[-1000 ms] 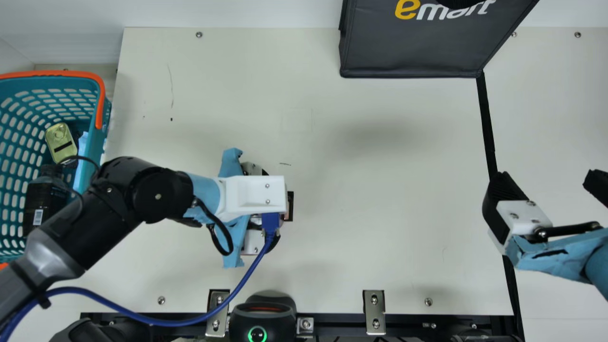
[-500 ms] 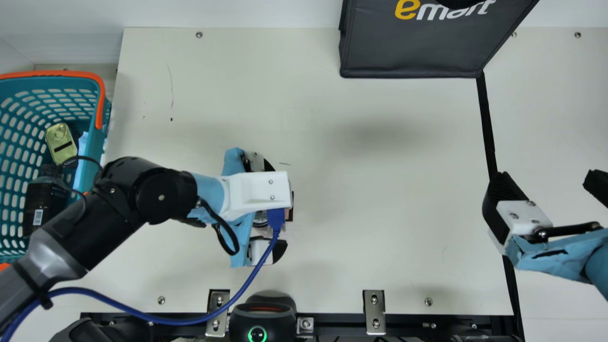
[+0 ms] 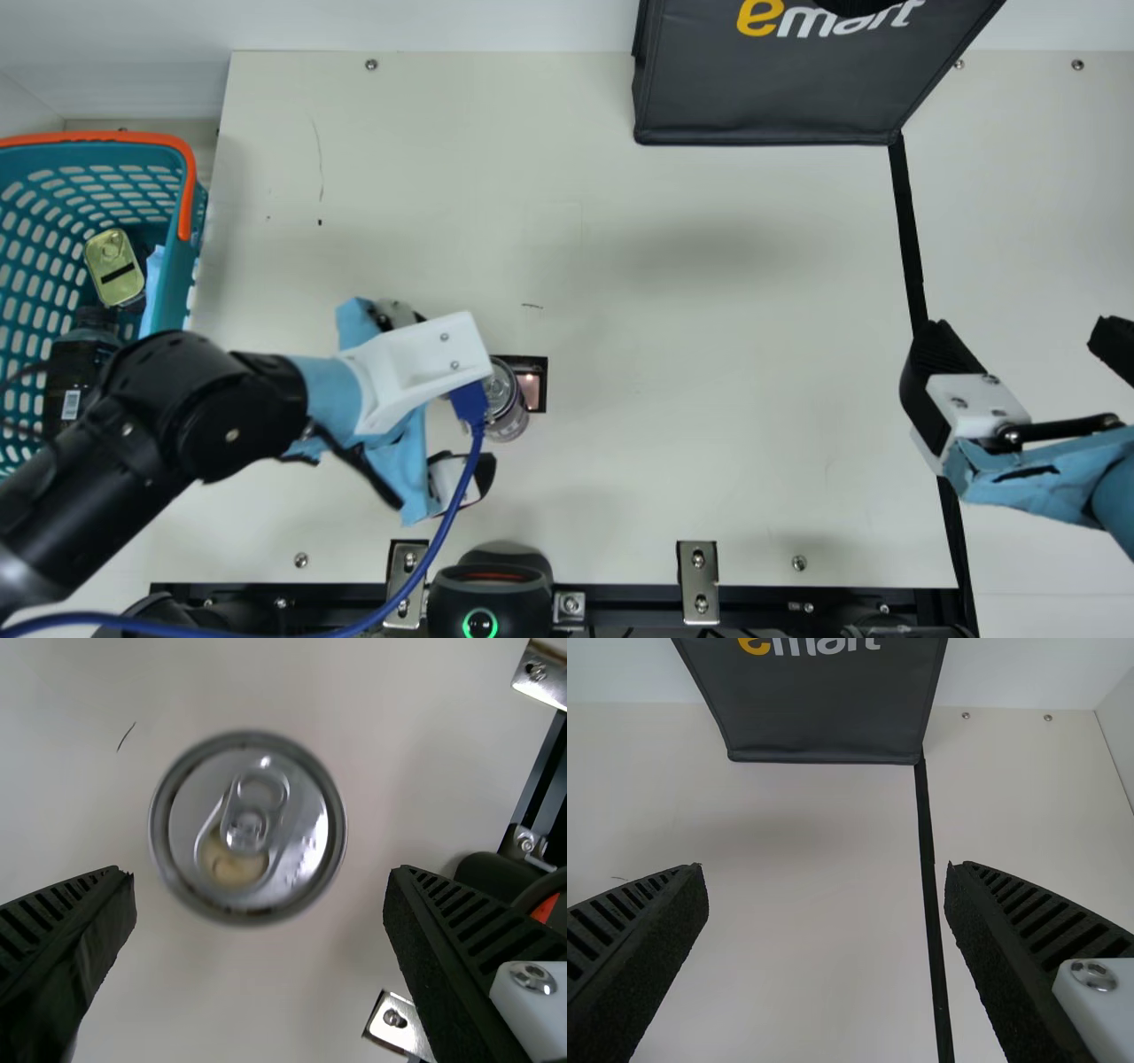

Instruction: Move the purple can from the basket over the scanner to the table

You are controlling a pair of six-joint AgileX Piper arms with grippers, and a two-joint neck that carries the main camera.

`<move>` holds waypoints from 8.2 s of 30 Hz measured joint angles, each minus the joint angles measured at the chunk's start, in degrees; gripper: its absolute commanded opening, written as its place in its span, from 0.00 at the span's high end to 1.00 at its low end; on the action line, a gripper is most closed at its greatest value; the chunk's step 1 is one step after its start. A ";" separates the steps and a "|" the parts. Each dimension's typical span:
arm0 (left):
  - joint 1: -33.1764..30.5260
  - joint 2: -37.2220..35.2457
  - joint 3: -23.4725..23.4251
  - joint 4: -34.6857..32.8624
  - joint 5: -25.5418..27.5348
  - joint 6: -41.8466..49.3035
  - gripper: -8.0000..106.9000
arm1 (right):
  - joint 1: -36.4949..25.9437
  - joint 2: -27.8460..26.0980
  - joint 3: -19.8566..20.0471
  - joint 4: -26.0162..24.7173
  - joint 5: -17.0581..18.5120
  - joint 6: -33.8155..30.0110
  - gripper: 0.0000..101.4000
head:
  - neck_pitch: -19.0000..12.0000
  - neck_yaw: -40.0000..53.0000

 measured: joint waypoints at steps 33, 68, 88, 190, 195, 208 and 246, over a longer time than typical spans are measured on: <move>-15.12 -8.30 -7.77 22.53 4.61 -64.01 0.15 | 0.00 0.00 0.00 0.00 -0.07 0.00 0.06 | 0.00 -0.09; -37.77 12.01 -8.52 49.85 12.50 -127.27 0.15 | 0.00 0.00 0.00 0.00 -0.02 0.00 0.06 | 0.00 0.00; -34.87 16.44 -5.13 53.29 6.44 -132.63 0.32 | 0.00 0.00 0.00 0.00 -0.02 0.00 0.06 | -0.09 0.00; 12.13 3.37 2.19 -25.66 -0.92 52.55 1.00 | 0.00 0.00 0.00 0.00 -0.07 0.00 0.06 | 0.00 0.00; 11.66 6.31 1.06 -26.20 -0.23 52.55 1.00 | 0.00 0.00 0.00 0.00 -0.07 0.00 0.06 | 0.00 0.00; 10.39 11.42 -1.00 -25.43 0.10 50.69 1.00 | 0.00 0.00 0.00 0.00 -0.07 0.00 0.06 | 0.00 0.00; 9.46 12.63 -2.17 -24.97 -0.38 46.06 0.15 | 0.00 0.00 0.00 0.00 -0.01 0.00 0.06 | 0.00 0.00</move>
